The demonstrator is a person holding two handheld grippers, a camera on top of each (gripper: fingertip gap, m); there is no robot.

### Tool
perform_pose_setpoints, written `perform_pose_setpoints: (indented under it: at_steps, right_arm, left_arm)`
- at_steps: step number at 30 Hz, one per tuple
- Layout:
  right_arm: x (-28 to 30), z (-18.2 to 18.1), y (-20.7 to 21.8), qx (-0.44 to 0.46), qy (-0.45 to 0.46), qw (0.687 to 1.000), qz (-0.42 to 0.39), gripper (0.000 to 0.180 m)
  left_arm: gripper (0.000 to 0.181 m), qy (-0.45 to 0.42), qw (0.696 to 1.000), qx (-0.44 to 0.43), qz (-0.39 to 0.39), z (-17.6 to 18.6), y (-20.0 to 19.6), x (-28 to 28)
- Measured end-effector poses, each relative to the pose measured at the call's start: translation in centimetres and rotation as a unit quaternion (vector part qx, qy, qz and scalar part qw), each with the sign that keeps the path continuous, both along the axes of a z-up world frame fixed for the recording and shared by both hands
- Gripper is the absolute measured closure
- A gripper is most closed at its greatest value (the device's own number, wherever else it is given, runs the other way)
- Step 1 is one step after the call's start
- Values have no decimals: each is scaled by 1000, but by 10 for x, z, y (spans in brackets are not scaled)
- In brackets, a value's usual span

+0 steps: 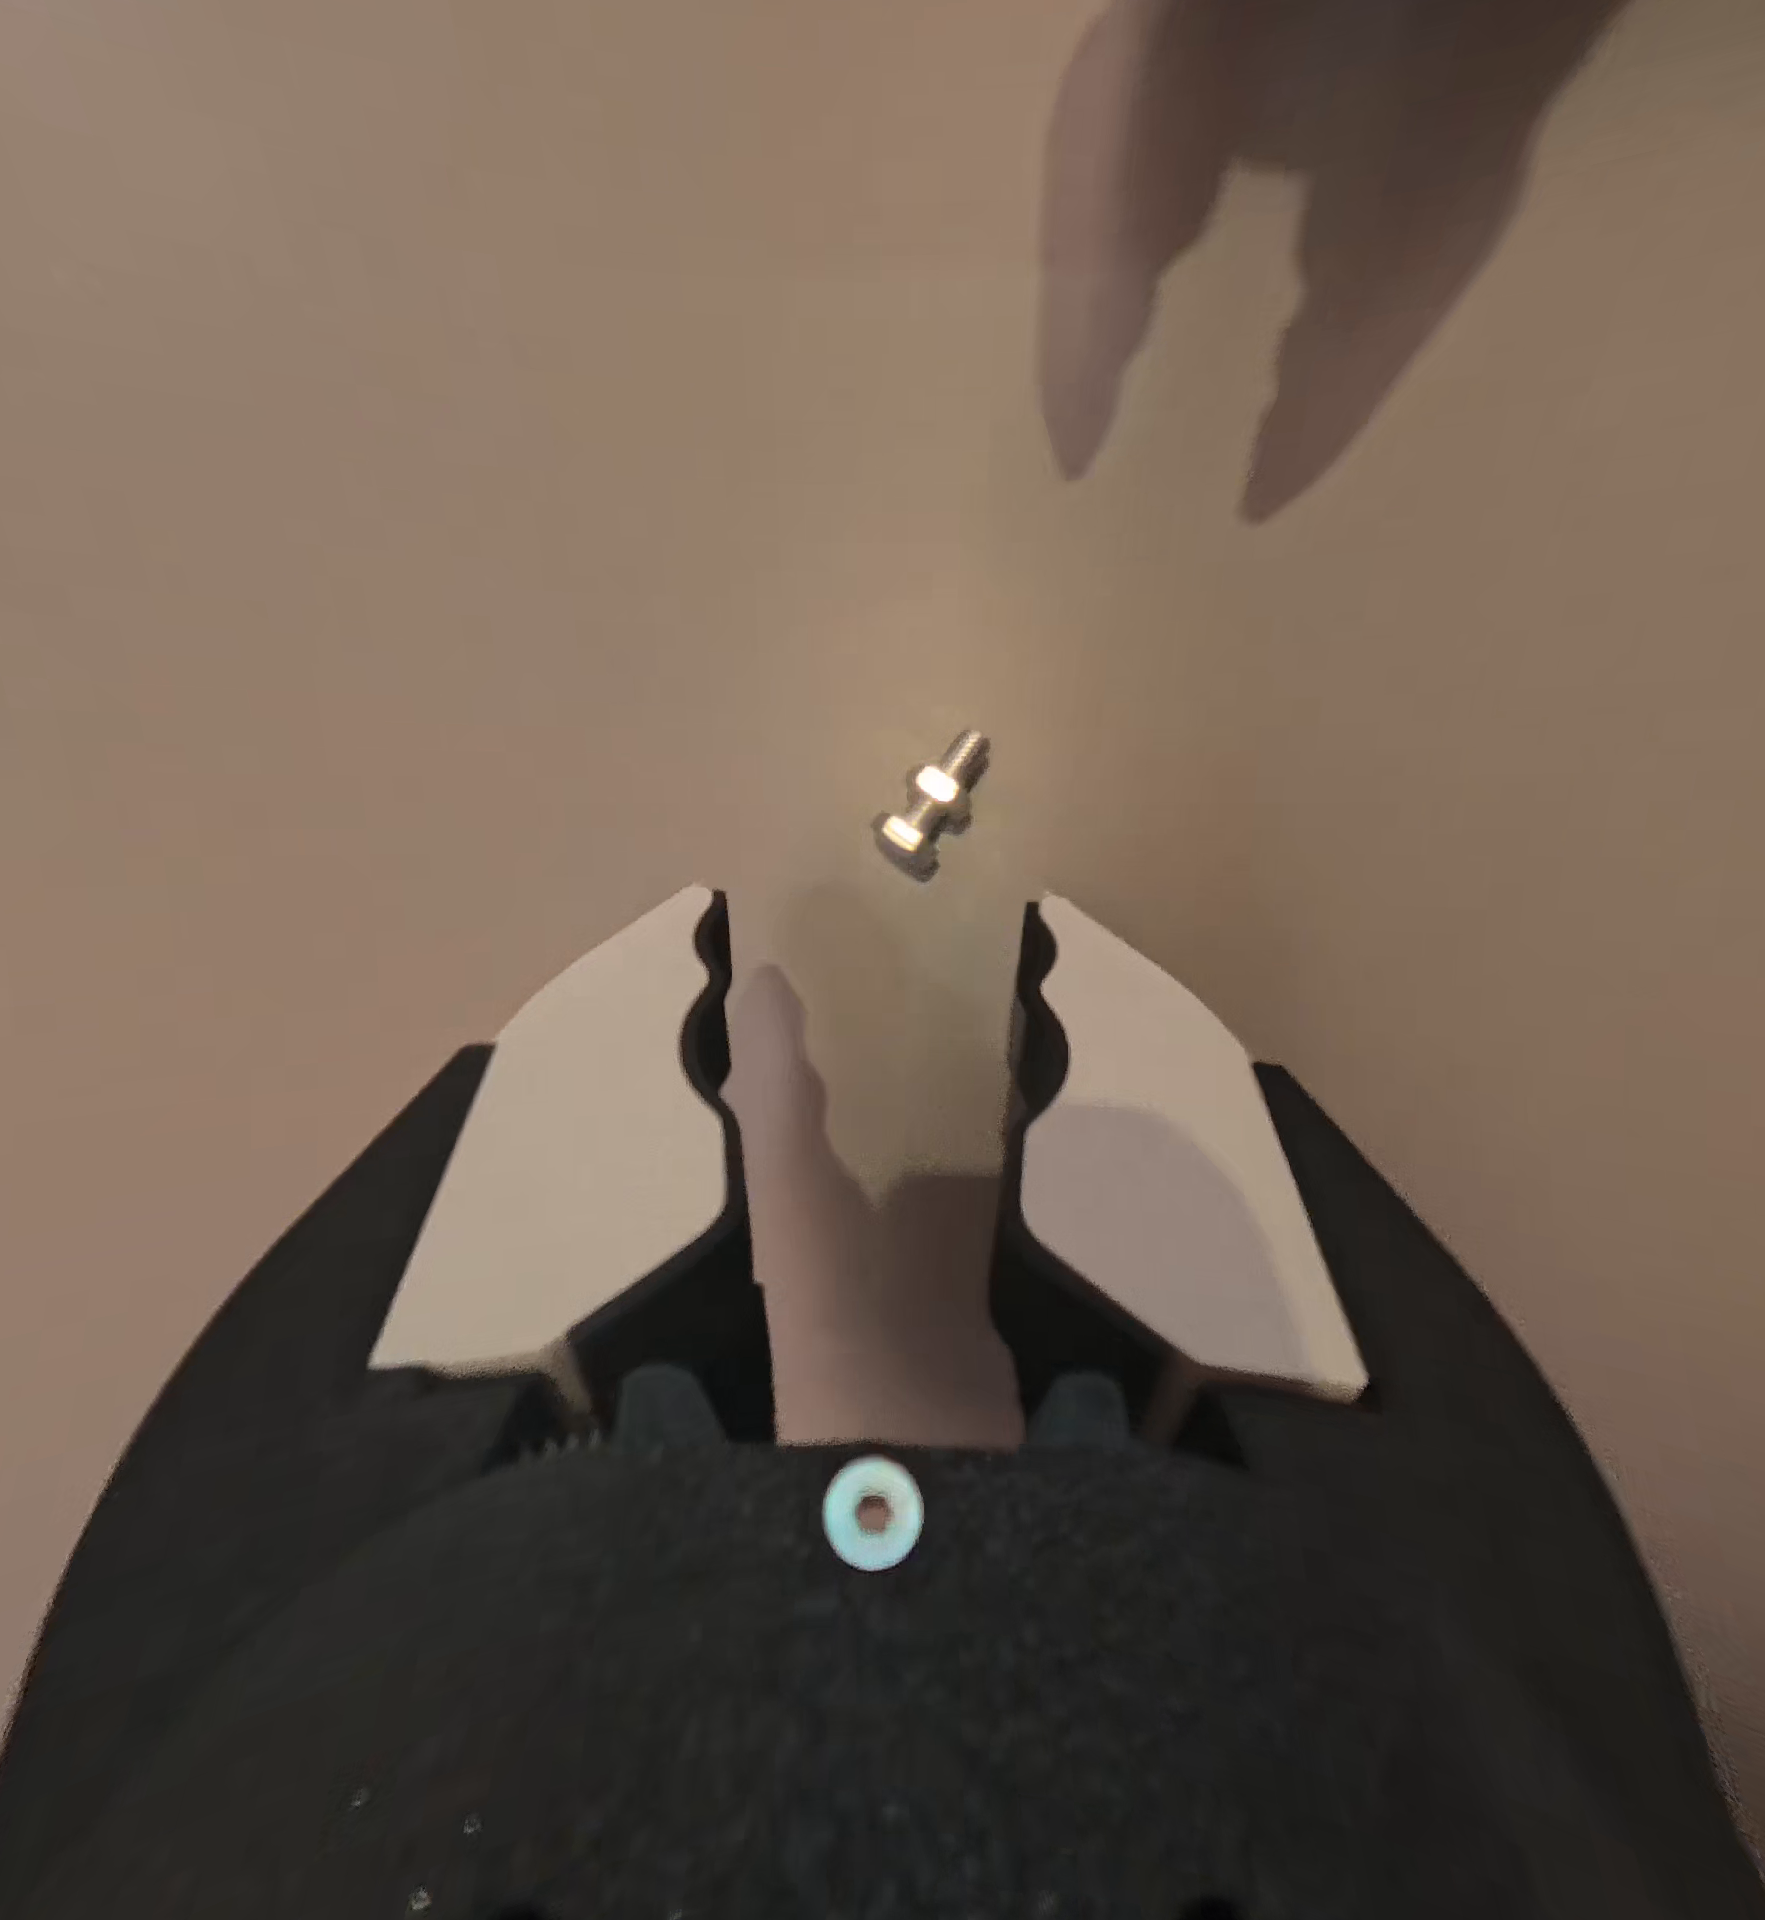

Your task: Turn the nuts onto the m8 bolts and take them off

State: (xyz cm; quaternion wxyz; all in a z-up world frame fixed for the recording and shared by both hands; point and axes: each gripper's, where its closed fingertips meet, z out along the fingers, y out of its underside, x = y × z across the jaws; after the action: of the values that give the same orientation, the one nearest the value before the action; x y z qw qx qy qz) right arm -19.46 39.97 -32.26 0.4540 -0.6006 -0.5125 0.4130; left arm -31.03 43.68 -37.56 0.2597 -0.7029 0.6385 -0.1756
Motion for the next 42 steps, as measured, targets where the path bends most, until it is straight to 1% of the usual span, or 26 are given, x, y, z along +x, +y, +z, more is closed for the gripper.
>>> perform_pose_setpoints:
  at_steps: [3, 6, 9, 12, 20, 22, 24, 26, 28, 29, 31, 33, 36, 38, 42]
  right_arm:
    - [0, -1, -1, -4, 3, 1000, 5, 146]
    - [-1, -5, -2, -8, -2, 1000, 10, 147]
    - [-2, -9, -2, -12, -8, 1000, 13, 147]
    - [-2, -11, -2, -16, -10, 1000, 14, 147]
    - [-5, -13, -4, -22, -14, 999, 23, 147]
    - [-5, -14, -5, -22, -15, 999, 23, 147]
    - [-5, -13, -4, -24, -12, 999, 22, 148]
    - [-5, -11, -3, -26, -1, 999, 18, 148]
    - [-3, -5, 0, -27, 16, 999, 8, 149]
    - [-3, -1, 2, -27, 29, 999, 1, 149]
    - [-3, 11, 7, -26, 68, 997, -18, 150]
    - [-8, 26, 10, -35, 118, 992, -31, 151]
    - [-20, 37, 12, -32, 143, 989, -38, 149]
    - [-26, 45, 13, -21, 162, 985, -48, 150]
    - [-38, 74, 14, -21, 242, 968, -57, 153]
  left_arm:
    - [134, -44, 996, -15, -74, 6, -7, 0]
    - [138, -40, 991, 4, -127, 1, -8, 6]
    - [142, -29, 988, 8, -154, -7, -7, 13]
    - [145, -16, 987, 6, -161, -16, -2, 17]
    - [154, -10, 986, -12, -168, -32, -1, 21]
    - [165, -11, 985, -28, -168, -36, -5, 22]
    - [165, -16, 988, -43, -147, -36, -5, 24]
    - [166, -21, 993, -46, -106, -35, 0, 23]
    - [166, -58, 995, -53, -63, -27, 5, 23]
    - [166, -92, 993, -61, -40, -19, 7, 24]
    - [166, -197, 976, -90, -1, 10, 5, 30]
    - [166, -308, 943, -127, 30, 42, 1, 35]
    - [166, -381, 913, -137, 47, 75, -3, 34]
    - [166, -438, 886, -144, 51, 96, -8, 31]
    - [166, -517, 837, -174, 48, 120, -19, 31]
